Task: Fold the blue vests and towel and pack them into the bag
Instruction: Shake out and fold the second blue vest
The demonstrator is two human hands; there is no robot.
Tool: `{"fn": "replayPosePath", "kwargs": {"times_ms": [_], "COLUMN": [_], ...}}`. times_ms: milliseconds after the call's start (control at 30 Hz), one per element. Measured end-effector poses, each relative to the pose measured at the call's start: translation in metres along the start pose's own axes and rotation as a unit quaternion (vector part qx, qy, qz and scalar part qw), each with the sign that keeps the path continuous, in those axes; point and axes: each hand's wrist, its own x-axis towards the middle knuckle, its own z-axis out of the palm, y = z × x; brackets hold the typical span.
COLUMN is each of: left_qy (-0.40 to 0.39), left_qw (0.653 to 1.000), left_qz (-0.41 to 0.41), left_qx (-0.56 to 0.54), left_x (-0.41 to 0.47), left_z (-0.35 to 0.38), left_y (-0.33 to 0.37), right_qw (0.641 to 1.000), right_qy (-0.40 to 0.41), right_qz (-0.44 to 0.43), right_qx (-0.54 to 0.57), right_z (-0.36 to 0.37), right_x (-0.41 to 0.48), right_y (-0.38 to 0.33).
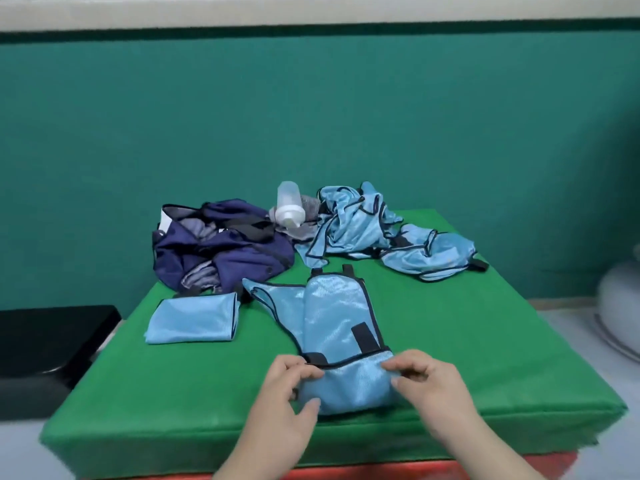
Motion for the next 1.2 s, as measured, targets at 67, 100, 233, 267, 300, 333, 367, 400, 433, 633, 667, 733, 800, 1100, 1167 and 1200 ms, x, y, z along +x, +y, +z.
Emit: {"fn": "replayPosePath", "kwargs": {"times_ms": [67, 100, 233, 267, 300, 333, 367, 400, 433, 633, 667, 733, 800, 1100, 1167, 1200], "left_qy": [0.011, 0.021, 0.03, 0.019, 0.007, -0.001, -0.008, -0.015, -0.023, -0.028, -0.028, -0.033, -0.03, 0.003, 0.01, 0.015], "left_qw": [1.0, 1.0, 0.999, 0.999, 0.999, 0.999, 0.998, 0.998, 0.997, 0.997, 0.997, 0.995, 0.994, 0.993, 0.994, 0.994], "left_qz": [-0.01, -0.015, -0.022, -0.025, -0.029, -0.029, -0.028, -0.028, -0.028, -0.036, -0.041, -0.057, -0.08, -0.089, -0.087, -0.088], "left_qx": [0.003, 0.006, 0.022, 0.029, 0.036, 0.041, 0.047, 0.054, 0.063, 0.067, 0.067, 0.072, 0.07, 0.071, 0.065, 0.058], "left_x": [0.006, 0.012, 0.041, 0.046, 0.05, 0.053, 0.055, 0.057, 0.059, 0.072, 0.073, 0.074, 0.075, 0.077, 0.079, 0.08], "left_z": [0.005, 0.007, 0.013, 0.014, 0.016, 0.018, 0.02, 0.022, 0.024, 0.025, 0.025, 0.026, 0.027, 0.021, 0.015, 0.011], "left_y": [-0.002, -0.003, -0.012, -0.015, -0.02, -0.025, -0.029, -0.034, -0.037, -0.044, -0.047, -0.052, -0.056, -0.057, -0.056, -0.057], "right_qw": [1.0, 1.0, 0.997, 0.996, 0.995, 0.993, 0.991, 0.989, 0.987, 0.99, 0.989, 0.983, 0.978, 0.974, 0.973, 0.97], "right_qy": [0.016, 0.023, 0.044, 0.049, 0.052, 0.053, 0.049, 0.043, 0.037, 0.039, 0.034, 0.018, 0.005, 0.017, 0.028, 0.032], "right_qz": [-0.003, -0.006, -0.026, -0.024, -0.021, -0.021, -0.022, -0.021, -0.019, 0.0, 0.002, 0.007, 0.009, -0.001, -0.014, -0.026], "right_qx": [-0.005, -0.007, -0.061, -0.074, -0.088, -0.104, -0.123, -0.14, -0.154, -0.138, -0.146, -0.18, -0.21, -0.224, -0.231, -0.241], "right_z": [0.004, 0.006, 0.014, 0.016, 0.018, 0.019, 0.02, 0.021, 0.022, 0.023, 0.022, 0.022, 0.022, 0.019, 0.018, 0.019], "right_x": [0.007, 0.012, 0.03, 0.032, 0.034, 0.036, 0.037, 0.039, 0.041, 0.051, 0.052, 0.053, 0.054, 0.049, 0.046, 0.046], "right_y": [0.005, 0.006, 0.01, 0.013, 0.017, 0.022, 0.027, 0.031, 0.033, 0.031, 0.031, 0.033, 0.033, 0.035, 0.032, 0.029]}}
